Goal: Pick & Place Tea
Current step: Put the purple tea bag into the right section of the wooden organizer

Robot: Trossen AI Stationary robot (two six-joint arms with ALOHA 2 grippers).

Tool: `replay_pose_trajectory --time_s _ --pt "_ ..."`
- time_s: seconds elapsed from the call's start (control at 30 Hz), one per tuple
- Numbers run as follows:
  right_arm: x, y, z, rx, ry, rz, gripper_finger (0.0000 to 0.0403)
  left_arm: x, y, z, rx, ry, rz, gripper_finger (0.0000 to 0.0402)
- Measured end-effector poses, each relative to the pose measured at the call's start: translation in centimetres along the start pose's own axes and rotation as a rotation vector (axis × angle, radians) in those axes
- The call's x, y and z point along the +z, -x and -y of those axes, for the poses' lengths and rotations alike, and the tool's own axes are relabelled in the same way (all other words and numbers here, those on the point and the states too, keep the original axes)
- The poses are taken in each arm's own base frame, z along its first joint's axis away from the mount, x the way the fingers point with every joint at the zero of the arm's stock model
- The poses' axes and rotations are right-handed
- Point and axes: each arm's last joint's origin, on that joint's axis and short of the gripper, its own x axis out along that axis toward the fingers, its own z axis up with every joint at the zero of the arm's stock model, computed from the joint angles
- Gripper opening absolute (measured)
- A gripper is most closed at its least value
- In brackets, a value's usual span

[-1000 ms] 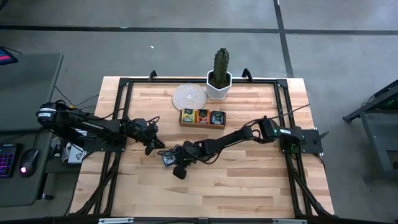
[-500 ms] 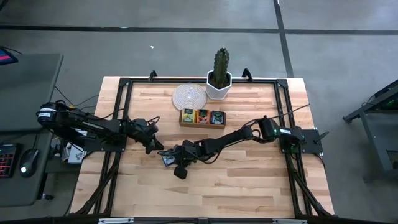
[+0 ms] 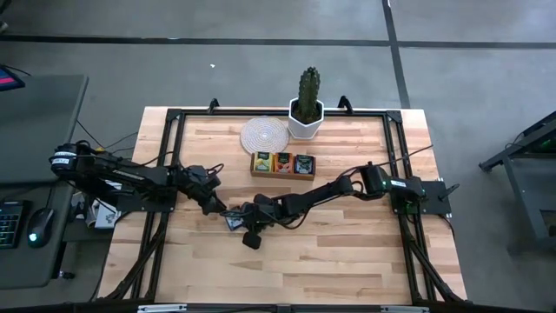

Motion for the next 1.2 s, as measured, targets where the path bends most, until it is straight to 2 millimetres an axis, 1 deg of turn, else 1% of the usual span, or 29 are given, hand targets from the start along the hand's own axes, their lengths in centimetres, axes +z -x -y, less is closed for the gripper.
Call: replay_pose_trajectory --time_s 0.33,0.67,0.73,0.83,0.9,1.0,1.03,1.2 --pt "0.3 -0.1 0.1 0.005 0.038 0.032 0.0 -0.2 -0.3 -0.4 0.034 0.051 -0.038 0.0163" --pt "0.6 -0.1 0.5 0.004 0.031 0.044 0.0 0.7 -1.2 0.2 0.058 0.052 -0.082 0.0159" --pt "0.6 -0.1 0.4 0.005 0.031 0.043 0.0 0.7 -1.2 0.1 0.057 0.051 -0.086 0.0148" --pt "0.6 -0.1 0.4 0.006 0.03 0.043 0.0 0.7 -1.3 0.1 0.064 0.053 -0.084 0.0114" --pt "0.6 -0.1 0.4 0.007 0.03 0.043 0.0 0.8 -1.3 0.1 0.07 0.043 -0.077 0.008" --pt "0.6 -0.1 0.4 0.007 0.028 0.044 0.0 0.8 -1.3 0.1 0.072 0.002 -0.069 0.0019" --pt "0.6 -0.1 0.4 0.007 0.028 0.044 0.0 0.8 -1.3 0.1 0.071 -0.01 -0.069 0.001" --pt "0.7 0.1 0.4 0.01 0.016 0.042 0.0 0.8 -1.4 0.0 0.075 -0.09 -0.066 0.0002"
